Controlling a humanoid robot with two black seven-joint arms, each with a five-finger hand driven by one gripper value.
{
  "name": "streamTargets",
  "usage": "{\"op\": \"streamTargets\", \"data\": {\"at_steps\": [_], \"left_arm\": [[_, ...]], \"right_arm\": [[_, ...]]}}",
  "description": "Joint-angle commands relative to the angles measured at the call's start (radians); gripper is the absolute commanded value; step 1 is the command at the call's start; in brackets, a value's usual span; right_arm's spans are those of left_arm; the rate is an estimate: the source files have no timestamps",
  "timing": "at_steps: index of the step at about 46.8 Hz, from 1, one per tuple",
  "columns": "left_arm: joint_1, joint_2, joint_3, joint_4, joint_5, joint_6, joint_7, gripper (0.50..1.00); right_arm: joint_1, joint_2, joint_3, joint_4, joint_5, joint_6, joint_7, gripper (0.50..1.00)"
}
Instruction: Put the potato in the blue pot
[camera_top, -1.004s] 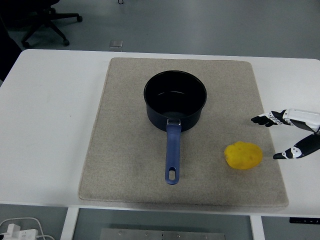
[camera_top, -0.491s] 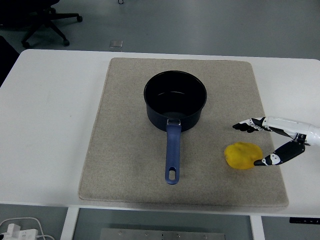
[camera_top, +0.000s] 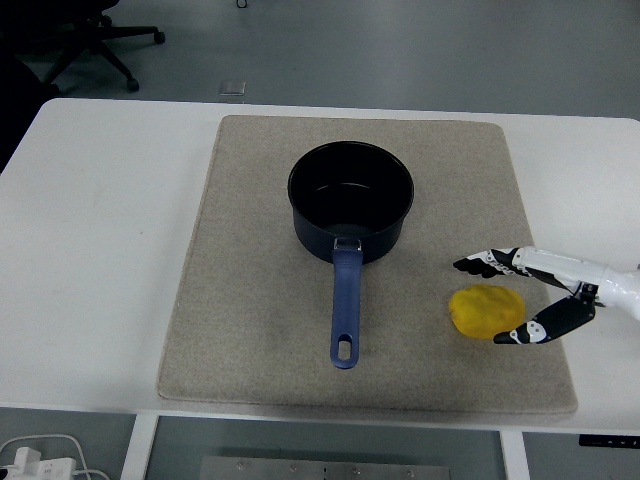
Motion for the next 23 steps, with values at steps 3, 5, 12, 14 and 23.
{"op": "streamTargets", "data": {"at_steps": [3, 5, 12, 14, 23], "left_arm": [[0.0, 0.0, 0.0, 0.0, 0.0, 0.0, 0.0, 0.996], [0.001, 0.0, 0.0, 0.0, 0.0, 0.0, 0.0, 0.996], [0.001, 0.0, 0.0, 0.0, 0.0, 0.0, 0.0, 0.996], [0.0, 0.0, 0.0, 0.0, 0.0, 0.0, 0.0, 0.996], [0.001, 0.0, 0.0, 0.0, 0.0, 0.0, 0.0, 0.996]], "right_arm": [[-0.008, 0.009, 0.0, 0.0, 0.001, -0.014, 0.007, 0.924], [-0.009, 0.009, 0.0, 0.0, 0.001, -0.014, 0.01, 0.924], [-0.022, 0.012, 0.0, 0.0, 0.001, -0.015, 0.025, 0.924], [-0.022, 0.012, 0.0, 0.0, 0.001, -0.015, 0.034, 0.924], [-0.022, 0.02, 0.0, 0.0, 0.002, -0.04, 0.063, 0.917]]}}
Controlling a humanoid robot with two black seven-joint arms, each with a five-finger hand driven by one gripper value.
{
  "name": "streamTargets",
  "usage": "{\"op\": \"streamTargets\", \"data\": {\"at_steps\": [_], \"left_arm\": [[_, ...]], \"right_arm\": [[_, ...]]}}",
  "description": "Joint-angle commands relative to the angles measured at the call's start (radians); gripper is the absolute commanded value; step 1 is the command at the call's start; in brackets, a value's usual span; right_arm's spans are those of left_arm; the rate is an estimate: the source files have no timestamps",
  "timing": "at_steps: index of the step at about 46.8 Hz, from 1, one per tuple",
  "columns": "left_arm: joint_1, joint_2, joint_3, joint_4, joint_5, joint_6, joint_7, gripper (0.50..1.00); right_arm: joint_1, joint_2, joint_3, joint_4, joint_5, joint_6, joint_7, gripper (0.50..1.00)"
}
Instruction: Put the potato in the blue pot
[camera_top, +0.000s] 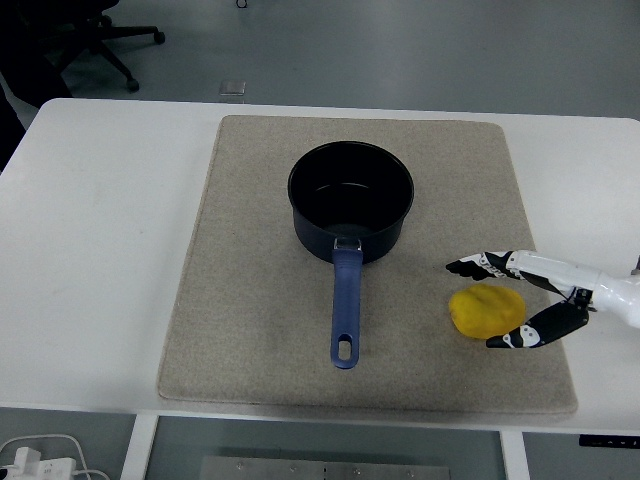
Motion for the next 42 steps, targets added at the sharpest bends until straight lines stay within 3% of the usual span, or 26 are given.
{"op": "streamTargets", "data": {"at_steps": [1, 17, 30, 35, 42], "left_arm": [[0.0, 0.0, 0.0, 0.0, 0.0, 0.0, 0.0, 0.996], [0.0, 0.0, 0.0, 0.0, 0.0, 0.0, 0.0, 0.996], [0.001, 0.0, 0.0, 0.0, 0.0, 0.0, 0.0, 0.996], [0.0, 0.0, 0.0, 0.0, 0.0, 0.0, 0.0, 0.996], [0.0, 0.0, 0.0, 0.0, 0.0, 0.0, 0.0, 0.996]], "right_arm": [[-0.002, 0.004, 0.0, 0.0, 0.0, -0.007, 0.003, 0.913], [-0.018, 0.041, 0.0, -0.003, 0.0, -0.038, 0.012, 0.901], [-0.035, 0.064, 0.0, -0.014, -0.002, -0.066, 0.018, 0.86], [-0.045, 0.067, 0.0, -0.015, -0.002, -0.069, 0.026, 0.817], [-0.045, 0.067, 0.0, -0.026, -0.002, -0.069, 0.04, 0.813]]}}
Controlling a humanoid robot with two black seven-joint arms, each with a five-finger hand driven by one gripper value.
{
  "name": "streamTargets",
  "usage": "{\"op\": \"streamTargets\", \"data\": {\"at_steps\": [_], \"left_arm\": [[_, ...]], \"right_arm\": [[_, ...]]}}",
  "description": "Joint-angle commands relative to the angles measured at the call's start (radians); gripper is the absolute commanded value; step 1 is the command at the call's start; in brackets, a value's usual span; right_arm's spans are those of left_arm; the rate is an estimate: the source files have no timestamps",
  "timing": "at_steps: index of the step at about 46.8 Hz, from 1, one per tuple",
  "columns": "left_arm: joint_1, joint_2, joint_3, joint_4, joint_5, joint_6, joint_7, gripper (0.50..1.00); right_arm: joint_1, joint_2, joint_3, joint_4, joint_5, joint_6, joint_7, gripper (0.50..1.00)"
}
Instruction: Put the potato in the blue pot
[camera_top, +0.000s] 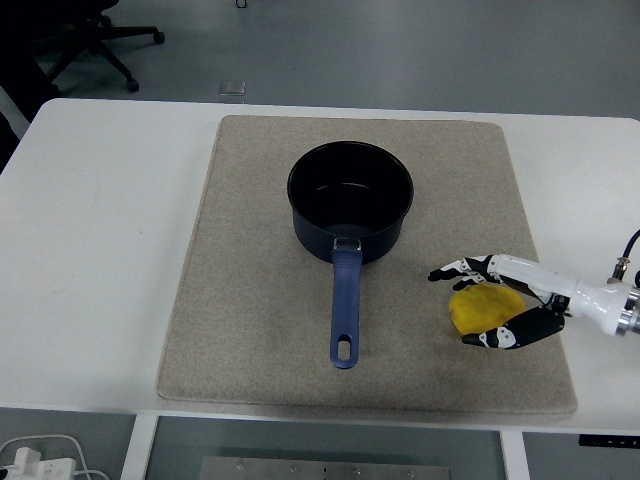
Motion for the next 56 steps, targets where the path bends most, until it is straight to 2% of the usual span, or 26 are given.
{"op": "streamTargets", "data": {"at_steps": [1, 10, 20, 29, 41, 56], "left_arm": [[0.0, 0.0, 0.0, 0.0, 0.0, 0.0, 0.0, 0.996], [0.0, 0.0, 0.0, 0.0, 0.0, 0.0, 0.0, 0.996], [0.0, 0.0, 0.0, 0.0, 0.0, 0.0, 0.0, 0.996], [0.0, 0.0, 0.0, 0.0, 0.0, 0.0, 0.0, 0.996], [0.001, 0.0, 0.0, 0.0, 0.0, 0.0, 0.0, 0.996], [0.0, 0.0, 0.0, 0.0, 0.0, 0.0, 0.0, 0.996]], "right_arm": [[0.0, 0.002, 0.0, -0.006, 0.0, 0.0, 0.003, 0.813], [-0.009, 0.017, 0.0, -0.023, -0.002, 0.0, 0.017, 0.815], [-0.009, 0.018, 0.003, -0.026, 0.0, 0.003, 0.02, 0.889], [-0.009, 0.022, 0.002, -0.069, -0.002, 0.015, 0.02, 0.923], [-0.011, 0.022, 0.0, -0.101, -0.005, 0.031, 0.024, 0.926], [-0.015, 0.02, -0.001, -0.106, -0.011, 0.032, 0.061, 0.917]]}}
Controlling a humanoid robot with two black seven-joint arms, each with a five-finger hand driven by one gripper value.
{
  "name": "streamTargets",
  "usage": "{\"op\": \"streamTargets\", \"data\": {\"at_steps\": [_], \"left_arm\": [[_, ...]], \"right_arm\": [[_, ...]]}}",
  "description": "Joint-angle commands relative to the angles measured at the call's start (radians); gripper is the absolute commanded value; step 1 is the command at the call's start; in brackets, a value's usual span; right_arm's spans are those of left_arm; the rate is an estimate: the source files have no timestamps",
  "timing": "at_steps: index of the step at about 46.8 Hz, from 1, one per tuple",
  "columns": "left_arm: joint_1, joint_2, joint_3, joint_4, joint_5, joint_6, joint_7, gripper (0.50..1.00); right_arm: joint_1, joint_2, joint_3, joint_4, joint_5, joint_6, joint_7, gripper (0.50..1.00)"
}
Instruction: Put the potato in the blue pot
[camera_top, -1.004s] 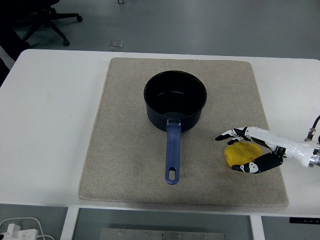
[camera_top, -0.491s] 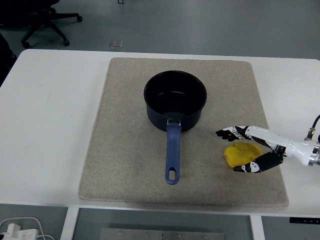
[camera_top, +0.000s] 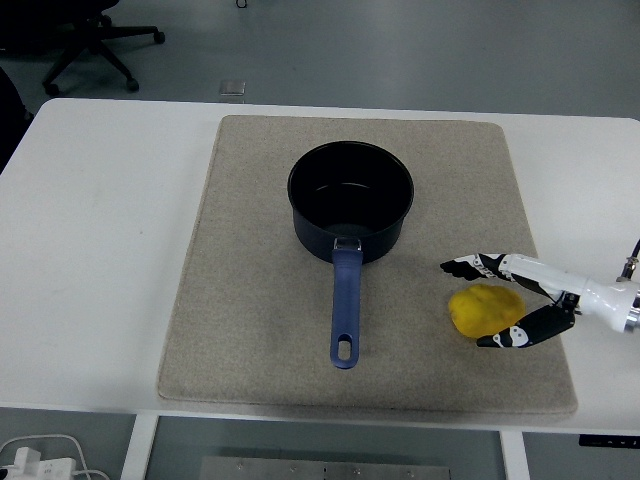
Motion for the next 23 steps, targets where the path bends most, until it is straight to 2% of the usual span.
{"op": "streamTargets", "data": {"at_steps": [1, 5, 11, 19, 23], "left_arm": [[0.0, 0.0, 0.0, 0.0, 0.0, 0.0, 0.0, 0.996], [0.0, 0.0, 0.0, 0.0, 0.0, 0.0, 0.0, 0.996], [0.0, 0.0, 0.0, 0.0, 0.0, 0.0, 0.0, 0.996], [0.0, 0.0, 0.0, 0.0, 0.0, 0.0, 0.0, 0.996], [0.0, 0.0, 0.0, 0.0, 0.0, 0.0, 0.0, 0.996]], "right_arm": [[0.0, 0.0, 0.0, 0.0, -0.001, -0.002, 0.01, 0.913], [0.0, 0.001, 0.0, 0.0, -0.002, -0.002, 0.011, 0.899], [-0.002, 0.004, 0.0, -0.008, -0.004, -0.005, 0.011, 0.834], [-0.003, 0.006, 0.0, -0.014, -0.004, -0.004, 0.025, 0.819], [-0.008, 0.006, 0.0, -0.015, -0.005, -0.005, 0.033, 0.795]]}}
